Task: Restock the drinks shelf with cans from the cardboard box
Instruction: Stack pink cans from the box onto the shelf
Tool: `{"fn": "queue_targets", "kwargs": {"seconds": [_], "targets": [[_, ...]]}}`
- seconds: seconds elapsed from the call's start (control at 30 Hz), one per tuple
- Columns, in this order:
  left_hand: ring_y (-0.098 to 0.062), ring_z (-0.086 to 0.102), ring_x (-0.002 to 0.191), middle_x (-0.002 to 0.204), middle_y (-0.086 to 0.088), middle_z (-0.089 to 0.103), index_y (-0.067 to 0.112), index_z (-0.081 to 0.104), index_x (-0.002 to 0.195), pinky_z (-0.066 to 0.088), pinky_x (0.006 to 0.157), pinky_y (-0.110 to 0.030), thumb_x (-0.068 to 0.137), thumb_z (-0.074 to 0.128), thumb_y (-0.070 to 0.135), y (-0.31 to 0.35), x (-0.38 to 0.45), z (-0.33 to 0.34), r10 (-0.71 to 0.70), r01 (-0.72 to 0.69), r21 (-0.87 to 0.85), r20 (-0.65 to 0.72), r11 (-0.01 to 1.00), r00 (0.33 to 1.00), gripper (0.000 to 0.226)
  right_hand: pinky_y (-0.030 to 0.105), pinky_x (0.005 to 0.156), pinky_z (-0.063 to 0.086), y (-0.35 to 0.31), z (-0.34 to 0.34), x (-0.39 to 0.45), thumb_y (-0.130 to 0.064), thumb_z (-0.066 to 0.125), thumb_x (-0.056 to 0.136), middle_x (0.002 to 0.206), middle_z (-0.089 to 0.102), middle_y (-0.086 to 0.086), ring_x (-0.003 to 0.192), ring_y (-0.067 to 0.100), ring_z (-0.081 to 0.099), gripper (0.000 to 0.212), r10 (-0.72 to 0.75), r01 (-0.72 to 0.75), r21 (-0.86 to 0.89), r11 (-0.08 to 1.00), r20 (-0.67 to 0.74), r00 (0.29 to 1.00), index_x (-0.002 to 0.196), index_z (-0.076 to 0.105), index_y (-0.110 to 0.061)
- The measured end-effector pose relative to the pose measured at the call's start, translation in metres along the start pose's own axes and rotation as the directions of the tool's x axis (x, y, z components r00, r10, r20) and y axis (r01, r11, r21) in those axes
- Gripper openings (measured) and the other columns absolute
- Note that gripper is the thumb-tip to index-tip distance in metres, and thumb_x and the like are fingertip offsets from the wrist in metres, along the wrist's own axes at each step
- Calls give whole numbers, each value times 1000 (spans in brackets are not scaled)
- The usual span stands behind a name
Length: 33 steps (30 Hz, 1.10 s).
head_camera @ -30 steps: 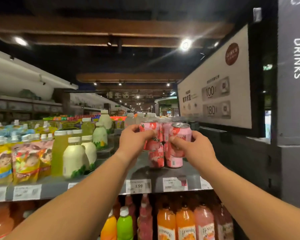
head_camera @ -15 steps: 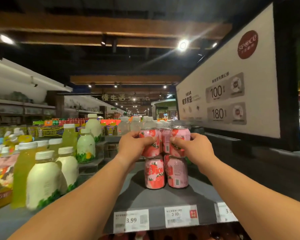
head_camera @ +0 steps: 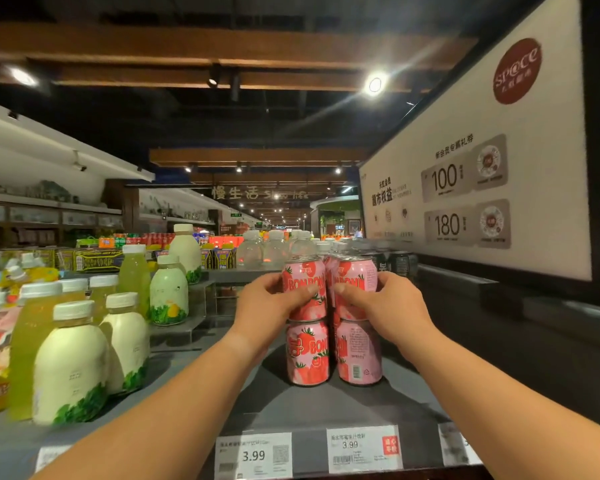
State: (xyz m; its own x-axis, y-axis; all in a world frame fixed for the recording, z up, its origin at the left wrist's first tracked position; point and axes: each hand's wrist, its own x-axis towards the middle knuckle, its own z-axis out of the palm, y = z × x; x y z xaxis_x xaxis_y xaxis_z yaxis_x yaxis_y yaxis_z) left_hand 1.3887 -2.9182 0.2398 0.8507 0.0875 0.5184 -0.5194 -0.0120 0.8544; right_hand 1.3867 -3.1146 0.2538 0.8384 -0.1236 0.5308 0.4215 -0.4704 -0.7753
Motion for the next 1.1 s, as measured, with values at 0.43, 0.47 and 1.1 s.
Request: {"fn": "queue_targets", "kwargs": {"seconds": [0.43,0.47,1.1], "targets": [[-20,74,100,108,-2,77,16,69,122,57,95,-47,74,89,20,-12,-9,-5,-44,37,64,120,997,992,53,41,83,58,21,9,-16,-50,80,71,97,71,-12,89,9,68,41,37,-38,30,999,53,998,105,63,-34],[-19,74,99,108,-1,77,18,68,122,58,94,-45,72,91,20,-13,-10,-5,-41,32,76,123,997,992,56,40,83,58,21,9,-17,-49,79,72,98,71,-13,89,8,68,41,35,-36,25,999,53,998,106,62,-34],[-13,74,98,107,7,77,28,69,117,58,93,-44,68,92,34,-21,-8,-4,-9,-9,170,106,985,994,54,41,83,58,23,16,-24,-55,81,66,102,67,-11,94,12,66,60,8,-12,-84,996,-46,999,113,53,-31]]}}
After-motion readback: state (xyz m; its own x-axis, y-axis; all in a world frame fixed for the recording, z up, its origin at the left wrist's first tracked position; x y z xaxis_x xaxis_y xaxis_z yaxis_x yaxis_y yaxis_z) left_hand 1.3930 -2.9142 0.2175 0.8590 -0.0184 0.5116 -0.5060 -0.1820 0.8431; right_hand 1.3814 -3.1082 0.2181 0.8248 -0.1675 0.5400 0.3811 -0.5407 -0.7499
